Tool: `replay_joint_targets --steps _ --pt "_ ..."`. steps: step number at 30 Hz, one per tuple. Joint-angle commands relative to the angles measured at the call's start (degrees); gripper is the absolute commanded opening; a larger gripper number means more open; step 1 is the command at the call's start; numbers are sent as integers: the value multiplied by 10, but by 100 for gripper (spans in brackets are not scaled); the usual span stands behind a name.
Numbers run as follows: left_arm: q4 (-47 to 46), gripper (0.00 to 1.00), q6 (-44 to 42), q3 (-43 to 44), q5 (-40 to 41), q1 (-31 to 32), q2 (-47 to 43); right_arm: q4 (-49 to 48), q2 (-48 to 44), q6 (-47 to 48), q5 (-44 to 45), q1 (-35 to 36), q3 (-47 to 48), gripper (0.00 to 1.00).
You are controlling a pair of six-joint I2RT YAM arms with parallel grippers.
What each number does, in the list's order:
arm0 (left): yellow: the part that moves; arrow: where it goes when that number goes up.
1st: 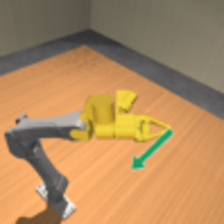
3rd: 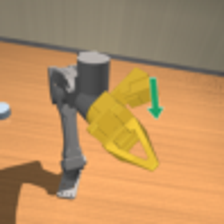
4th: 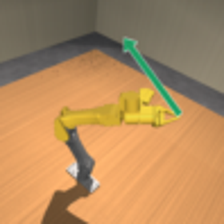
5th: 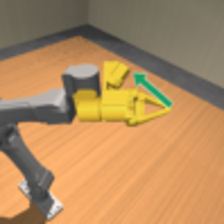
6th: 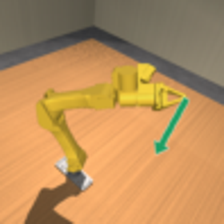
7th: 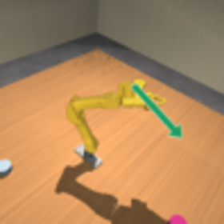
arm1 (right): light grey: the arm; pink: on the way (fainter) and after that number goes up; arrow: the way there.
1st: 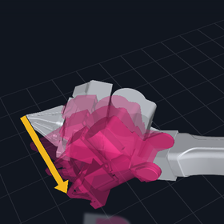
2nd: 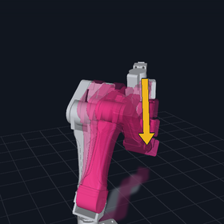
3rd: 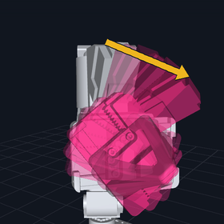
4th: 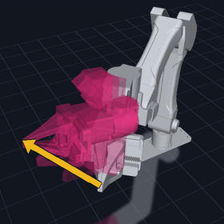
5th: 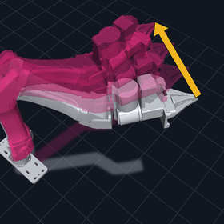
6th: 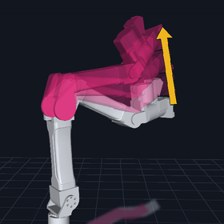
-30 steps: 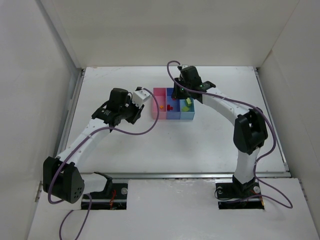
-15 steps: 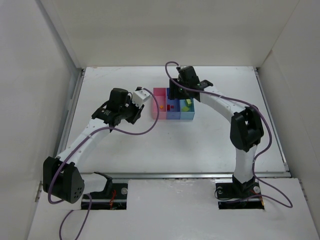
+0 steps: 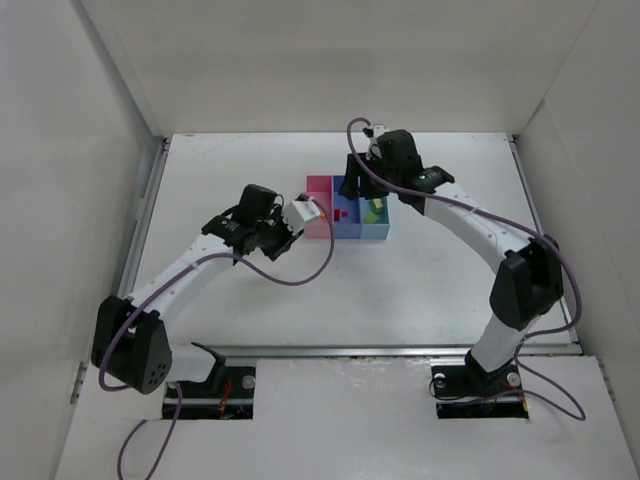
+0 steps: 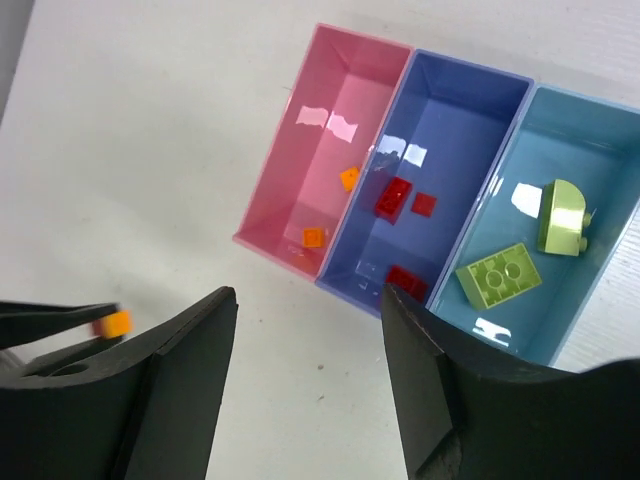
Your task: Sort the legos into containers by color
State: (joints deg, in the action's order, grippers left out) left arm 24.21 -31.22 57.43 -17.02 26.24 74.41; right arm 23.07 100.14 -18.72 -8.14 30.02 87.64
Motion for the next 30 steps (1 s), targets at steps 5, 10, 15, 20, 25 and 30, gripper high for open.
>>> replay_joint_targets --steps 5,10,15,20,25,30 --pt "8 0 -93 -68 49 53 22 -37 -55 4 -8 5 -64 65" --pt "-5 0 -59 -34 -15 53 -20 -53 -67 15 -95 10 -97 65" --pt "-18 0 -67 -21 -108 53 -81 -115 -94 39 -273 16 -134 65" --pt "-72 0 -67 -21 -151 53 -149 -120 -100 44 -328 50 -114 65" --pt "-79 0 -42 1 -171 53 -141 -134 -126 20 -308 58 -113 65" --pt "-66 0 -37 15 -183 53 -129 -134 -120 14 -327 58 -108 65"
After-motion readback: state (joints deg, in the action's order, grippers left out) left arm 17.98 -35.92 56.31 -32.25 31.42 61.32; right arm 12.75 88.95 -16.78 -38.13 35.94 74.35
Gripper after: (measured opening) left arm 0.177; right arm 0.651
